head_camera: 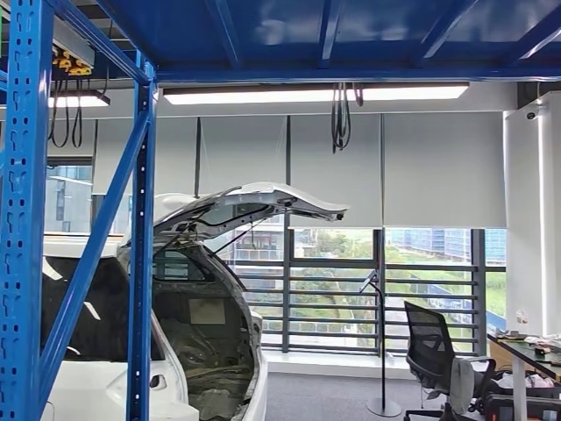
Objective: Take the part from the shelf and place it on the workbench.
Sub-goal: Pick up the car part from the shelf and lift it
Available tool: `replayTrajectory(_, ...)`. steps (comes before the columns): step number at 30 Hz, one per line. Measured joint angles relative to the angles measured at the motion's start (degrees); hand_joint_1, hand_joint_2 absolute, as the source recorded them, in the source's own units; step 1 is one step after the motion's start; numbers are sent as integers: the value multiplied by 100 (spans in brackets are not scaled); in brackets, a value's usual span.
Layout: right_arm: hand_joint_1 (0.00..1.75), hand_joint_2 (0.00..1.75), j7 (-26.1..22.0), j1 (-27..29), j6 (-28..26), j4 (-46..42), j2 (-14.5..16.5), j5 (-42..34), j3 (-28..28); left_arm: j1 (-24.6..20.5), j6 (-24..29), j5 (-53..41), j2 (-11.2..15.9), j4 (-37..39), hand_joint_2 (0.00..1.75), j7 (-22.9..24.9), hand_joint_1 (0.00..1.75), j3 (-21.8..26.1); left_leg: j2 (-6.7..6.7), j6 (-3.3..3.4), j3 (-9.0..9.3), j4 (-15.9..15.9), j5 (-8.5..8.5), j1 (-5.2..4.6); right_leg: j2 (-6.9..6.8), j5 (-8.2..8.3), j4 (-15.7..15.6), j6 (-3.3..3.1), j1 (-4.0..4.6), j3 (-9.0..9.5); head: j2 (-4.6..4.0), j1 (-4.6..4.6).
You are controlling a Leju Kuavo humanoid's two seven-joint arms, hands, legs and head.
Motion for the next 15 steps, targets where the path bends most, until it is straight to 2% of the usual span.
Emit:
replayTrajectory(7, 0, 0, -130, 176, -261, 284, 333, 31, 33, -27, 15, 0, 0, 0, 0, 9, 0, -3, 0, 0, 0, 0, 0, 2, 0, 0, 0, 0, 2, -1, 0, 0)
replayTrajectory(15, 0, 0, -136, 183, -338, 540, 556, 75, 39, -29, 15, 2, 0, 0, 0, 14, 0, -5, 0, 0, 0, 0, 0, 1, 0, 0, 0, 0, 1, 0, 0, 0)
